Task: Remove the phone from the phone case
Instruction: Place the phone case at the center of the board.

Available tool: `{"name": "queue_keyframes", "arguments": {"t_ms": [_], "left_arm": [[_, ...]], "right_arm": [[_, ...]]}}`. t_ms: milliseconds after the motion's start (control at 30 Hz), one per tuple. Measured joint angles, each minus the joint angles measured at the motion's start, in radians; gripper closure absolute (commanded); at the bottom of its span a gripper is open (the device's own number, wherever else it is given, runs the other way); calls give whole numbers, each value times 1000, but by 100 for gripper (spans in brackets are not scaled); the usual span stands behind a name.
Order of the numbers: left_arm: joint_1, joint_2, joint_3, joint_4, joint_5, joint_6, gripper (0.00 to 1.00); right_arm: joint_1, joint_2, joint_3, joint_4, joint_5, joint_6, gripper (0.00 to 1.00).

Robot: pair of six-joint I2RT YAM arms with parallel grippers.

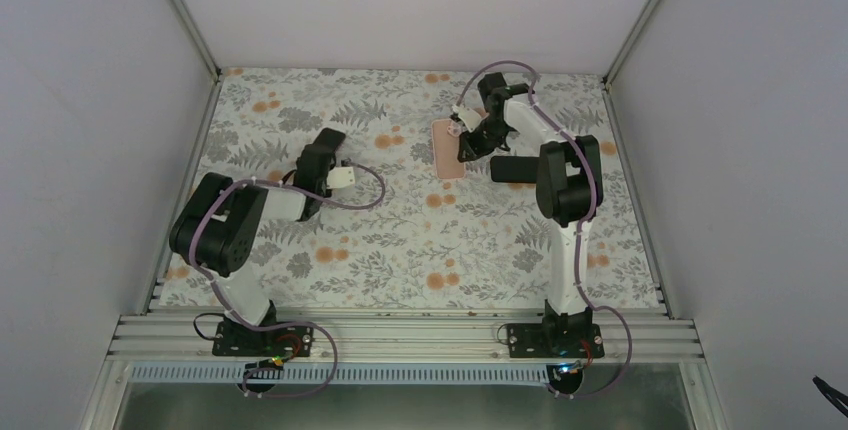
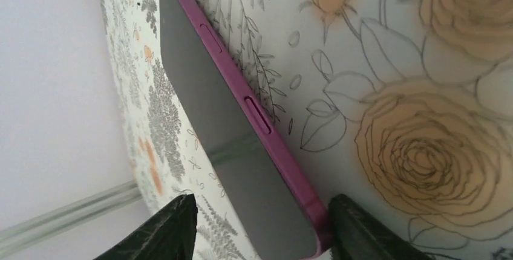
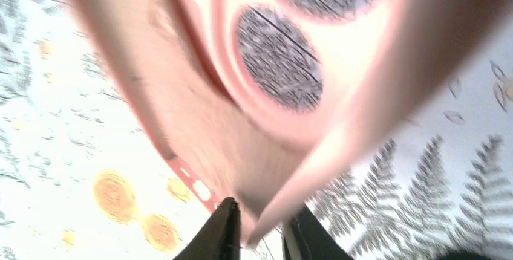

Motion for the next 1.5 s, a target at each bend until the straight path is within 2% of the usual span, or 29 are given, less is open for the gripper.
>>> {"name": "queue_keyframes", "arguments": {"t_ms": [33,100,267,400,500,633,800,1067,1267,1500], "left_arm": [[0,-11,6,-29,14,-4,34],[0,-34,29,-98,56,-26,27],[0,-81,104,-310,189,-71,1],[0,-121,162,-510,309,-97,0],[0,-154,221,-708,411,-109,0],[0,-198,311,-922,535,-132,0],[0,-262,369,-1044,630,-171,0],[4,-277,479,-1160,832,-261,0],[4,-272,537,-1212,988,-293,0],[7,-264,539,-1182,1019,-349,0]], "right_arm": [[0,0,2,-8,24,-5,69],[0,-1,1,-29,69,-16,50],[-2,-13,-17,-59,153,-42,26],[-1,-68,-45,-52,208,-60,12],[0,-175,-119,-19,243,-90,1],[6,-392,-300,39,265,-175,0],[12,-631,-531,95,297,-306,0],[-14,-805,-734,135,337,-552,0],[-105,-826,-731,137,302,-748,0],[-202,-644,-570,113,248,-925,0]]}}
